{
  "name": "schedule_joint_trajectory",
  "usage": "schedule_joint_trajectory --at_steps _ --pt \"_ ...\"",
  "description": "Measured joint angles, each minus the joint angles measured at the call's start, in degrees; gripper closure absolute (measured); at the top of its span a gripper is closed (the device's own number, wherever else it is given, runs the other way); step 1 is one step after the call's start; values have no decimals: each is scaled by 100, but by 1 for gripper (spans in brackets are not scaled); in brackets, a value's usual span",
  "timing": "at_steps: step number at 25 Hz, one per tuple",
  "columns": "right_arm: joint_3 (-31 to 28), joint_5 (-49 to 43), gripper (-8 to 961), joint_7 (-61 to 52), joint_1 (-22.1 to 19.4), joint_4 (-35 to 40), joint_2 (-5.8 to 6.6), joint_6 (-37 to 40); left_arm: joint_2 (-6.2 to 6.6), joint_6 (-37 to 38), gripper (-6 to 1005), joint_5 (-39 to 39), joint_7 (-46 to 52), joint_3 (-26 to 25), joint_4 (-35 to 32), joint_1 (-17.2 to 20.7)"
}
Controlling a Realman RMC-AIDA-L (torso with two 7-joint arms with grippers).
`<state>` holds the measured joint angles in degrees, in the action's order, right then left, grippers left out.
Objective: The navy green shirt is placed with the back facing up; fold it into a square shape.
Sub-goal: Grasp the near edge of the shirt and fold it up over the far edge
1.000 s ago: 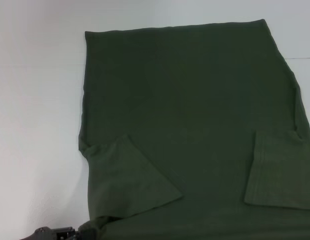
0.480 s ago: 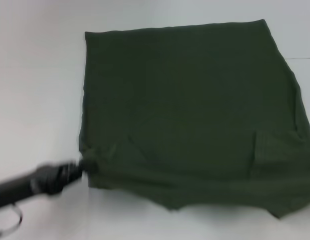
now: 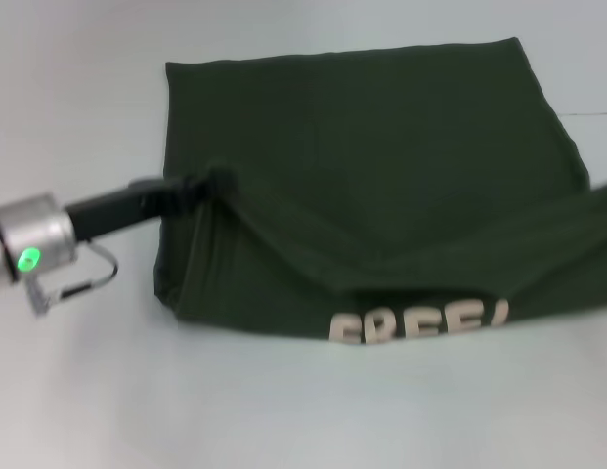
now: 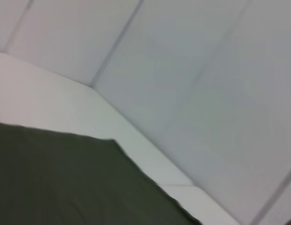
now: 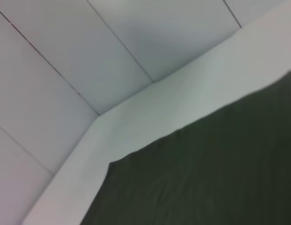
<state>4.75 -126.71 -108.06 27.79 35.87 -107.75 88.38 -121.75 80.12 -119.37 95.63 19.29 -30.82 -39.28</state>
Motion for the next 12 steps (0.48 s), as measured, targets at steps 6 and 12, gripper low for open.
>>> schedule_joint_trajectory --at_steps 6,12 --pt "510 8 907 111 691 -442 -4 -1422 -3 -1443 928 278 -143 43 168 -600" --pt "613 8 907 432 1150 -823 -87 -2620 -117 -2708 928 945 -889 82 551 -995"
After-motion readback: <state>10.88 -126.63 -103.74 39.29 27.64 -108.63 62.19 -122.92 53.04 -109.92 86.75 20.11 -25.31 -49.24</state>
